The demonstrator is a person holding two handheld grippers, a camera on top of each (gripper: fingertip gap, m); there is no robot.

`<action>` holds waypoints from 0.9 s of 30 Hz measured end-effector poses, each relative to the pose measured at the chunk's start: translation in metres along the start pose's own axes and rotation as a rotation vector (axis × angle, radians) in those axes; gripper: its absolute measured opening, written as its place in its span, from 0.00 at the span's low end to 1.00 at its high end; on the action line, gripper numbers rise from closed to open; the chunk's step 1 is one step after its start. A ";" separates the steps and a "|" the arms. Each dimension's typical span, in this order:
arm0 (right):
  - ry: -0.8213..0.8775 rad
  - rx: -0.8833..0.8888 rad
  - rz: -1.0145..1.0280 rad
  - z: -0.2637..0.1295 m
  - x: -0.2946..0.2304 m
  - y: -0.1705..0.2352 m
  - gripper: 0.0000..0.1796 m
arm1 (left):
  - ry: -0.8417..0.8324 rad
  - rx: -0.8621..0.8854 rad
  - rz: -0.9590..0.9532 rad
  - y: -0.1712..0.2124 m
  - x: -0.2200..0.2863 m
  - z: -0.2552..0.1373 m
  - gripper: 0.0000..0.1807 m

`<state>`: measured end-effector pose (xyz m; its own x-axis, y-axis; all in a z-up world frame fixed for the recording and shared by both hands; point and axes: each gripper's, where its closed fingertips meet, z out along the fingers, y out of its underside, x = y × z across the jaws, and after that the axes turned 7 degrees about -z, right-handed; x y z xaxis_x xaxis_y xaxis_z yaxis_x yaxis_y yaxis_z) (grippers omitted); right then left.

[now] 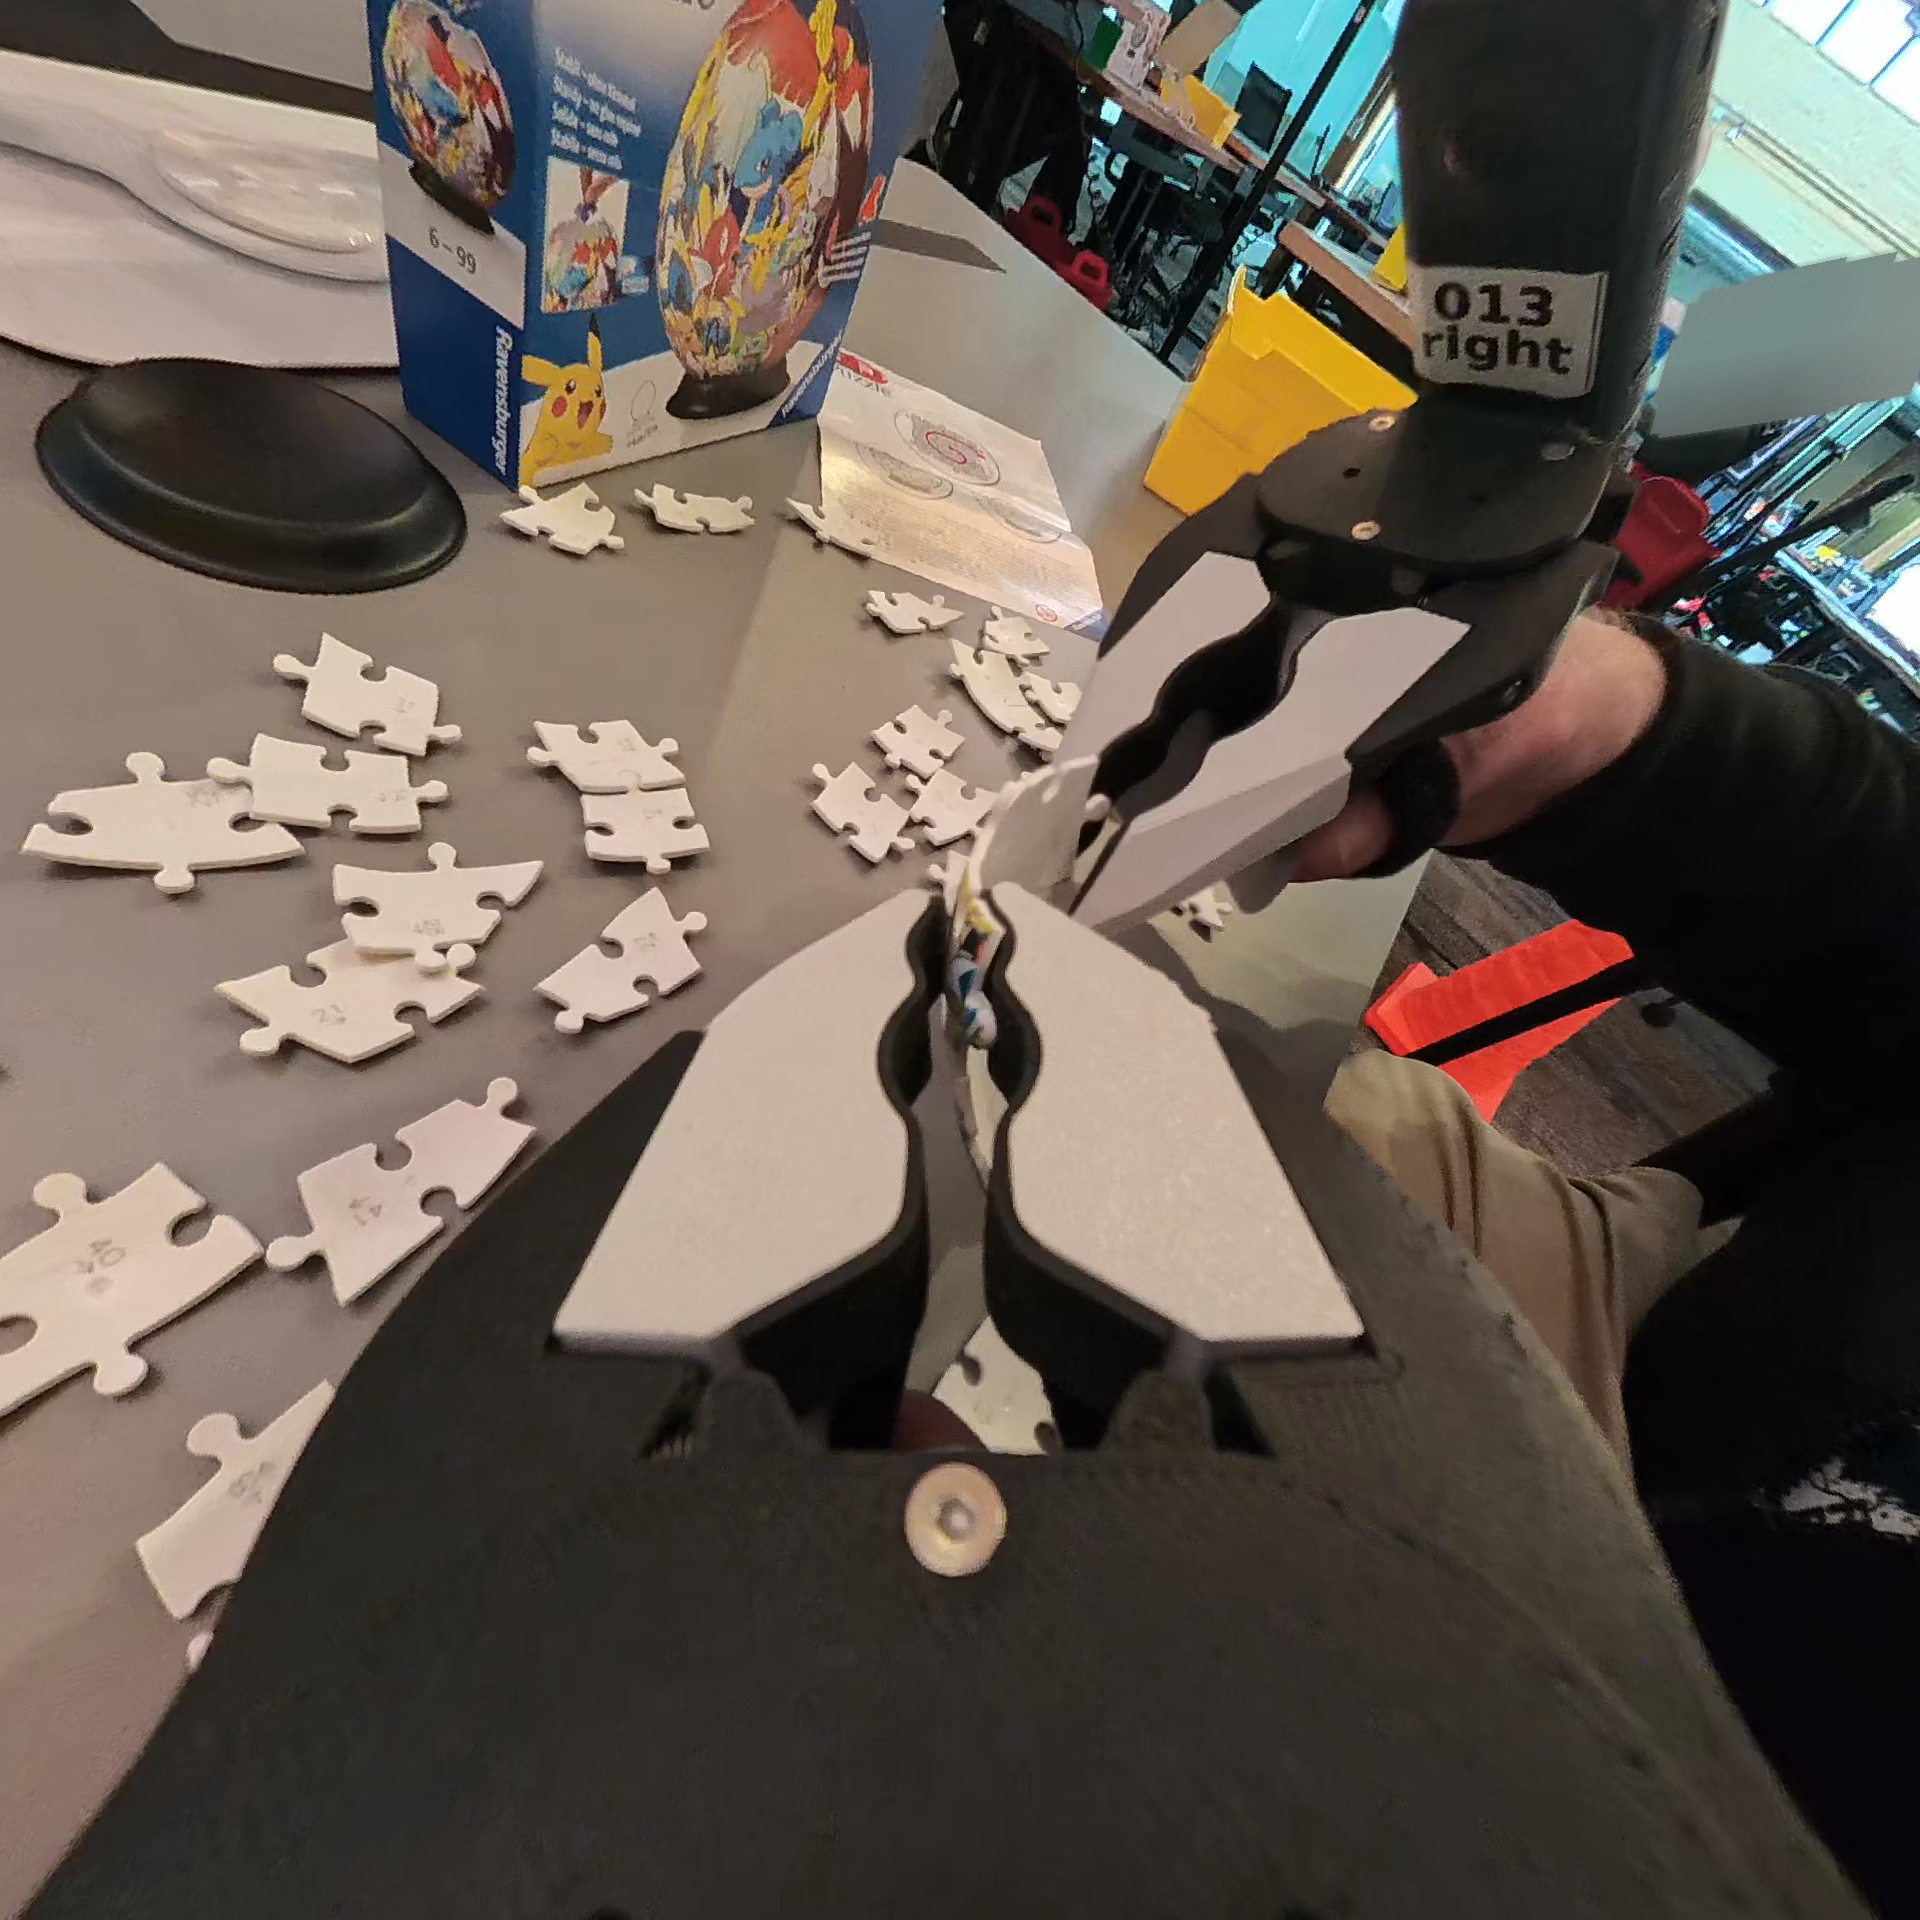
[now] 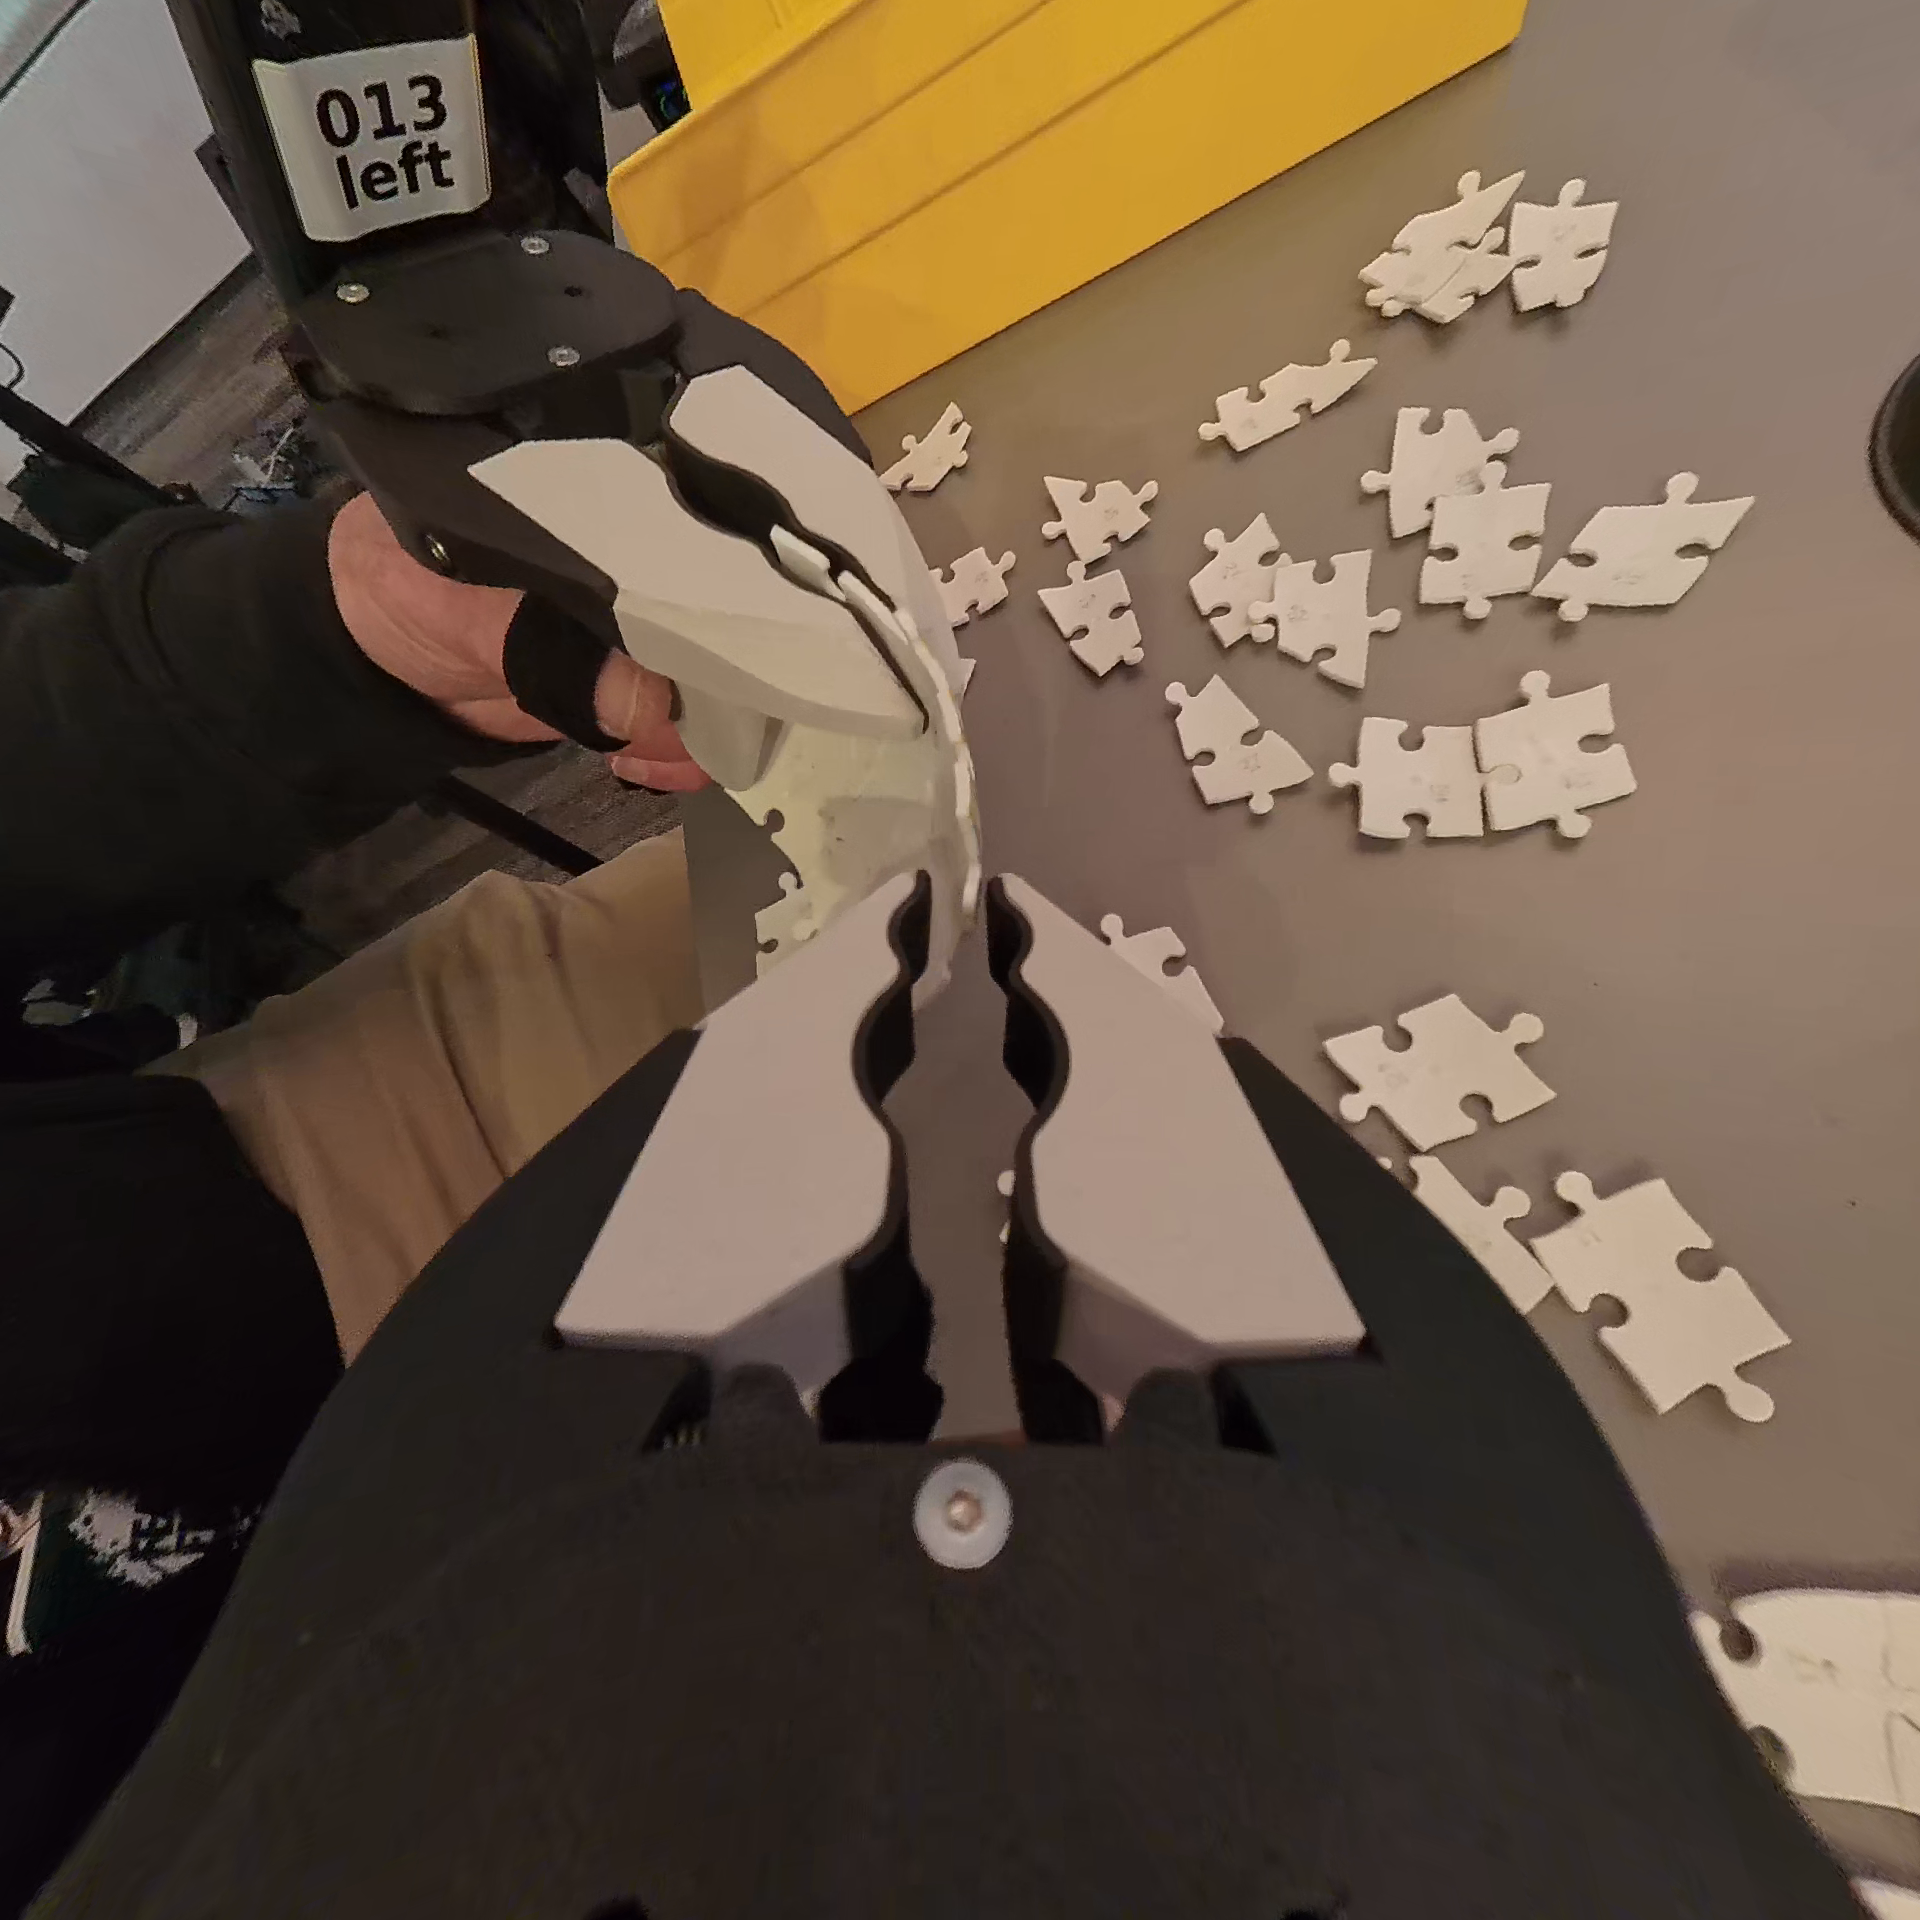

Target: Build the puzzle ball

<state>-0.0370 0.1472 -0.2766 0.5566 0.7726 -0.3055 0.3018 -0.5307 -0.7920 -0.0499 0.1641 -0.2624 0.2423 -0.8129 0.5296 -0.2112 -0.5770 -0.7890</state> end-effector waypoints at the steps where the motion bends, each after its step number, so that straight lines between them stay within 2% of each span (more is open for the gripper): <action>1: 0.007 0.006 -0.003 0.001 0.000 -0.001 0.02 | -0.001 -0.001 0.004 0.000 0.000 0.000 0.03; 12: -0.014 0.061 0.063 0.000 0.002 -0.006 0.00 | -0.003 0.028 -0.010 -0.004 0.001 0.000 0.03; 18: -0.001 0.068 0.064 -0.003 0.004 -0.007 0.09 | -0.015 0.059 -0.031 -0.008 -0.003 -0.002 0.03; 22: 0.003 0.098 0.059 -0.006 0.005 -0.012 0.01 | -0.006 0.067 -0.050 -0.009 -0.003 -0.003 0.03; 27: 0.008 0.096 0.051 -0.005 0.005 -0.011 0.00 | 0.014 0.056 -0.063 -0.007 -0.001 -0.002 0.06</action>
<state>-0.0339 0.1555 -0.2670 0.5754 0.7427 -0.3425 0.1976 -0.5325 -0.8230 -0.0509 0.1690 -0.2572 0.2403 -0.7764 0.5827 -0.1425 -0.6220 -0.7700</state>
